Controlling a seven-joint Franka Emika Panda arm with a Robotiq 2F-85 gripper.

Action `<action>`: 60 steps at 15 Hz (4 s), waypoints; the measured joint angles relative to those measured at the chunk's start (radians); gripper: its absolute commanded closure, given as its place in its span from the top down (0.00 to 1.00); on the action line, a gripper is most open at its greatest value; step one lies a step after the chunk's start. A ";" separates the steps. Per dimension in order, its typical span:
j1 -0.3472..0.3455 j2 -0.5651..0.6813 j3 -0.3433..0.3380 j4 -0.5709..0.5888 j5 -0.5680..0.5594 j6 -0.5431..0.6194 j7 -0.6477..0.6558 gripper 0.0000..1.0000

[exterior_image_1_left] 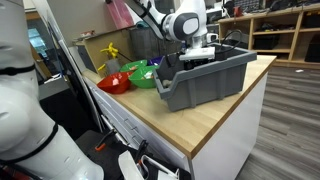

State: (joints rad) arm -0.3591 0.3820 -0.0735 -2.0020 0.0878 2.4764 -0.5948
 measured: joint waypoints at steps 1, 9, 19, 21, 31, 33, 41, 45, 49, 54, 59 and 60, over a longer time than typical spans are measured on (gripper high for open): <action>-0.005 0.001 0.003 0.000 0.009 0.000 -0.018 0.66; -0.025 0.006 0.005 0.001 0.021 -0.001 -0.092 0.05; -0.004 -0.035 0.004 0.045 0.014 -0.044 -0.067 0.00; 0.004 -0.054 -0.001 0.060 0.013 -0.071 -0.058 0.00; 0.026 -0.109 -0.006 0.113 0.009 -0.179 -0.045 0.34; 0.030 -0.104 -0.017 0.122 -0.013 -0.179 -0.045 0.50; 0.023 0.019 -0.035 0.157 -0.032 -0.141 -0.053 1.00; 0.014 0.059 -0.001 0.161 0.017 -0.116 -0.074 0.72; 0.006 0.067 0.008 0.169 0.023 -0.116 -0.079 0.42; -0.004 0.065 0.008 0.215 0.023 -0.128 -0.079 0.07; -0.007 0.053 0.008 0.241 0.022 -0.162 -0.079 0.04; -0.006 0.048 0.008 0.244 0.021 -0.181 -0.079 0.04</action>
State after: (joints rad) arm -0.3656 0.4297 -0.0660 -1.7578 0.1085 2.2957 -0.6738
